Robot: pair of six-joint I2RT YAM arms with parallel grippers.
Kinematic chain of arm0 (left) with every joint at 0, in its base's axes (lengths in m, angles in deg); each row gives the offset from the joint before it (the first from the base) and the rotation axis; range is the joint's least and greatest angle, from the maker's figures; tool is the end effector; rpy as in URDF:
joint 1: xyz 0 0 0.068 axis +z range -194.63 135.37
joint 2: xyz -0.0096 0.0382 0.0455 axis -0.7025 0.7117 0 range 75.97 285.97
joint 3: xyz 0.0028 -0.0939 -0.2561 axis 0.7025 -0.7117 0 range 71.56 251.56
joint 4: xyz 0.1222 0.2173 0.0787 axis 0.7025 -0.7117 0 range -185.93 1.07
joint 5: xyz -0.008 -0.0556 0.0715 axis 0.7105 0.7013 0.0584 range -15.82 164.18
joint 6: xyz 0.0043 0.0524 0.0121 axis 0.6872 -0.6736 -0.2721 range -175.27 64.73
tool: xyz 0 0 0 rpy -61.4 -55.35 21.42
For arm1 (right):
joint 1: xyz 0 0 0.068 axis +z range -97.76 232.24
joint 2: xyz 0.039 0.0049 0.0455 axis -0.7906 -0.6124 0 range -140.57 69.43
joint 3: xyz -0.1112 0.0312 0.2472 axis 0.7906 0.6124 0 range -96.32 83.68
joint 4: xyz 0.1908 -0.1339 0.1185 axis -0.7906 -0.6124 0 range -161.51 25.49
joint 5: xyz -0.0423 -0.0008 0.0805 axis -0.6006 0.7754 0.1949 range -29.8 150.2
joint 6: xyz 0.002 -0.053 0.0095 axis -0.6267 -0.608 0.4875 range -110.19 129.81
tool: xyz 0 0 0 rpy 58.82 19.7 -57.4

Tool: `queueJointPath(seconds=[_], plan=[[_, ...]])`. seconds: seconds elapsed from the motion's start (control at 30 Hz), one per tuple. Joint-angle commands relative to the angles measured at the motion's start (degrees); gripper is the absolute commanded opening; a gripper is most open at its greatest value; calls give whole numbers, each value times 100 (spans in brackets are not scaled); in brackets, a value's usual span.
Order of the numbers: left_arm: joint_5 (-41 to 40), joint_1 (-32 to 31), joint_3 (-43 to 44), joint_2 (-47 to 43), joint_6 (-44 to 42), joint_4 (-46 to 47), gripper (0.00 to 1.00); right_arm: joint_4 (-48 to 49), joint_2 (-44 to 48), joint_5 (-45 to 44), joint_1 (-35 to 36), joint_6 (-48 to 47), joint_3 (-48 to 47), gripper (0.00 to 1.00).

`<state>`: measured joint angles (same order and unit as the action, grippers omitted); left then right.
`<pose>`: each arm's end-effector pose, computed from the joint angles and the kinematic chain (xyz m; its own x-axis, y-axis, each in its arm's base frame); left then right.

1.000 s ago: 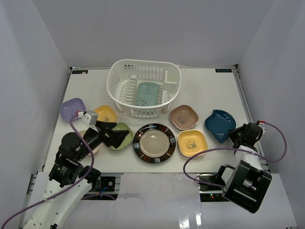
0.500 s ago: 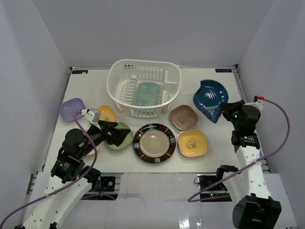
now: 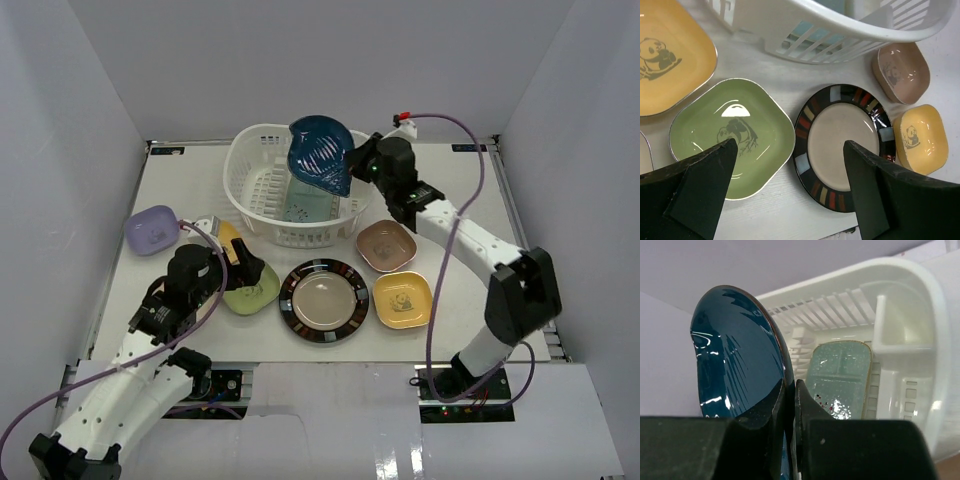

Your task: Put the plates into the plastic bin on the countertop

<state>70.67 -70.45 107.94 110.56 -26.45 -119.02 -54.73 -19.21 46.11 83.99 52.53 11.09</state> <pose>0.1289 -0.0600 0.2791 -0.5600 -0.2636 -0.7855 0.1328 0.9073 -0.3991 0.3224 0.1893 0.3556 -0.2749 0.6037 -0.7483 -0.1608 0.7385 0.6548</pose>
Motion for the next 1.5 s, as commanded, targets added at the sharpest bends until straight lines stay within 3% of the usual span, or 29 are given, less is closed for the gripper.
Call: queueJointPath(seconds=[0.0,0.23,0.57,0.7,0.8,0.83,1.03,1.23,1.37,1.47], plan=[[-116,34,229,127,255,-199,98,394,-679,-911,217,87,-982,8],[1579,33,-410,4,1520,-173,90,-125,-1945,-1140,508,8,-2091,8],[2319,-19,-1597,-76,2180,398,82,-310,-2860,-1167,543,184,-2381,8],[2066,-273,-1923,136,2365,618,83,-354,-3071,-1123,543,237,-2426,9],[1750,-511,-2047,267,2462,784,84,-442,-3177,-1044,543,254,-2461,20],[1696,-555,-2056,346,2471,820,85,-451,-3186,-1026,543,246,-2444,31],[1371,-1003,-2135,795,2699,1233,87,-232,-2914,-851,552,-53,-2250,62],[1063,-1241,-2398,1155,2970,1821,84,137,-2090,54,543,-685,-1821,77],[975,-1539,-2609,1401,3358,2682,74,586,-1254,976,552,-905,-663,82],[458,-1943,-2654,1656,3586,3147,69,788,-560,1820,587,-1116,93,84]])
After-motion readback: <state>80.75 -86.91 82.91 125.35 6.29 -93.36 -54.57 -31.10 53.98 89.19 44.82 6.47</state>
